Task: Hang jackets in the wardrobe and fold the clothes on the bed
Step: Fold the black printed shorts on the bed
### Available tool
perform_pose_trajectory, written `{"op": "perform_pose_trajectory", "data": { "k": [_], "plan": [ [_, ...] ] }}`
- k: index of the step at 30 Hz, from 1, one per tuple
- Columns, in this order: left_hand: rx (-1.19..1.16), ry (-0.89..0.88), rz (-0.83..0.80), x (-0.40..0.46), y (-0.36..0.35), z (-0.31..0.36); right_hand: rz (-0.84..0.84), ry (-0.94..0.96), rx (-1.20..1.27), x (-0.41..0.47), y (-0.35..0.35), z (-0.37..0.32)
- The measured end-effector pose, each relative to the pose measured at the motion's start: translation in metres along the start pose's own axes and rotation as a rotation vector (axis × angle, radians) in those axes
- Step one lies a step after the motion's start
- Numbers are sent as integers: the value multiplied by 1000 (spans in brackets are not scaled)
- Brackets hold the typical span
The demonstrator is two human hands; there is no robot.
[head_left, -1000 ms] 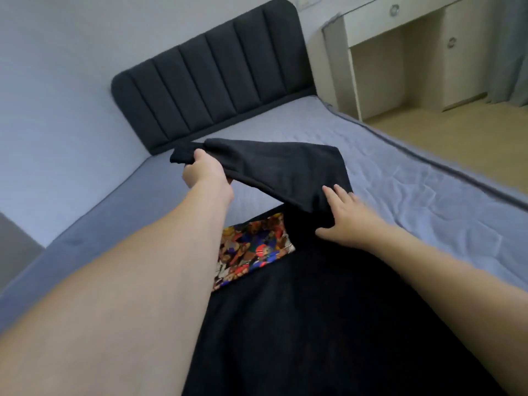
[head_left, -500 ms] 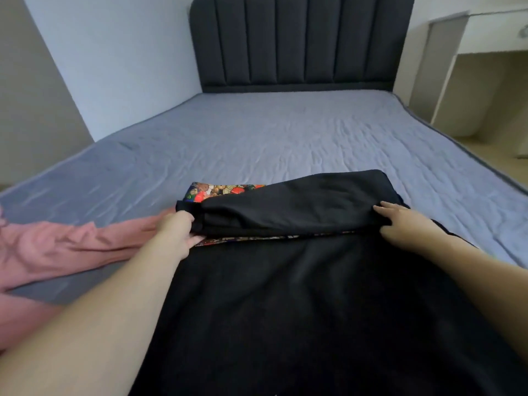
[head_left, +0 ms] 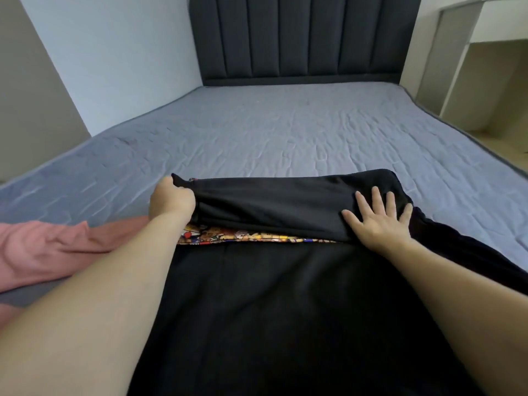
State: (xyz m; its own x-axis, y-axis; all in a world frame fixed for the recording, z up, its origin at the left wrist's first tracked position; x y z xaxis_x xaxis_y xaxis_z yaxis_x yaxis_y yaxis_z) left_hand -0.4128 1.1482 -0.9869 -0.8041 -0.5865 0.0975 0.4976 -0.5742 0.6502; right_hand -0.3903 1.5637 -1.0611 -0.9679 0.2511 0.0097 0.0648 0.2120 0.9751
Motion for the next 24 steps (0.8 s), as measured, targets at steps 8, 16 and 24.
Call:
{"op": "perform_pose_trajectory", "data": {
  "k": [8, 16, 24],
  "plan": [
    [397, -103, 124, -26, -14, -9, 51, 28, 22, 1, -7, 5],
    [550, -850, -343, -84, -93, 75, 112, 189, -60, -9, -4, -4],
    [674, -758, -392, -91, -136, 13, 92, 237, -125, -4, -14, -6]
  ]
}}
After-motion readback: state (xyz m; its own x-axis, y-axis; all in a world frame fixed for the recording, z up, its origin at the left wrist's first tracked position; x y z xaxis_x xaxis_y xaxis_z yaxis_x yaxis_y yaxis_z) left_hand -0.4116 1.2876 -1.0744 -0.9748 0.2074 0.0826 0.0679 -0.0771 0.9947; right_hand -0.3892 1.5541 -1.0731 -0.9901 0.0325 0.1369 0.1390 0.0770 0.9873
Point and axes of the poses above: each hand's wrist, its own x-axis towards the middle knuckle, its own y-axis out of the back of the hand, z = x × y, the point moved 6 cm from there along x, towards the middle knuckle, and after that the axes turned 2 degrees about x, right-handed, at the moved point
